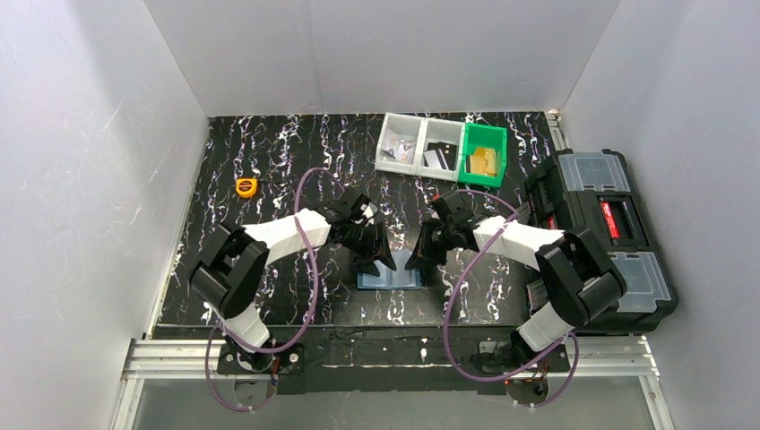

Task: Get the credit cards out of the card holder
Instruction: Remove the credit card from the card holder.

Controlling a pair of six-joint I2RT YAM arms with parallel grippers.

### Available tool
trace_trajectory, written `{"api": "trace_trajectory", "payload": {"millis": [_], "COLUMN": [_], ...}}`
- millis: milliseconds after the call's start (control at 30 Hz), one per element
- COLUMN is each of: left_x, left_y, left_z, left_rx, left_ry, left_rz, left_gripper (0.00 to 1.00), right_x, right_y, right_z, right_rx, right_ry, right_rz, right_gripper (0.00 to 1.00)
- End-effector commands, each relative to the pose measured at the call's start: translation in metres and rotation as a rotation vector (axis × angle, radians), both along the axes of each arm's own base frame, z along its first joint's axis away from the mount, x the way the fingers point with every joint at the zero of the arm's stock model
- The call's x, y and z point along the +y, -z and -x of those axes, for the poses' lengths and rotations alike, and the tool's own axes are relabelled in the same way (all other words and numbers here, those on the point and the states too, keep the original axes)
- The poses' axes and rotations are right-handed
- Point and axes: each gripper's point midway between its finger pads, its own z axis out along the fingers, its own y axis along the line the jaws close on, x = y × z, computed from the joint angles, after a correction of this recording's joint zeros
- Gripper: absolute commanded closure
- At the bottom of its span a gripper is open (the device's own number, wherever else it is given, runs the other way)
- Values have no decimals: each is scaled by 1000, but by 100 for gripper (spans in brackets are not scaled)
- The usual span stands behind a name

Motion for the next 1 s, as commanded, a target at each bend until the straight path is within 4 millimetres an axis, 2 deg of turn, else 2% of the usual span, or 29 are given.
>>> {"api": "trace_trajectory", "payload": {"millis": [0,200,433,967], "left_x": [15,35,42,45], "left_y": [-34,-35,-31,-32], "left_z": [-6,-10,-11,-10], "left_rx": [-110,-151,-157,-155], "left_ry": [20,29,42,56], "left_rz": [-41,-143,-186,-178], "left_gripper": [48,51,53,56], "right_x": [0,-7,-3,44], "right_y": [-24,-41,-49,-17], "right_z": [-4,-2,-6,-16], "right_rx": [-80,-122,-128,-24], "right_ry": [-34,-64,-91,-96], "right_rz": [-8,15,14,-17], "right_gripper": [99,99,99,99]}}
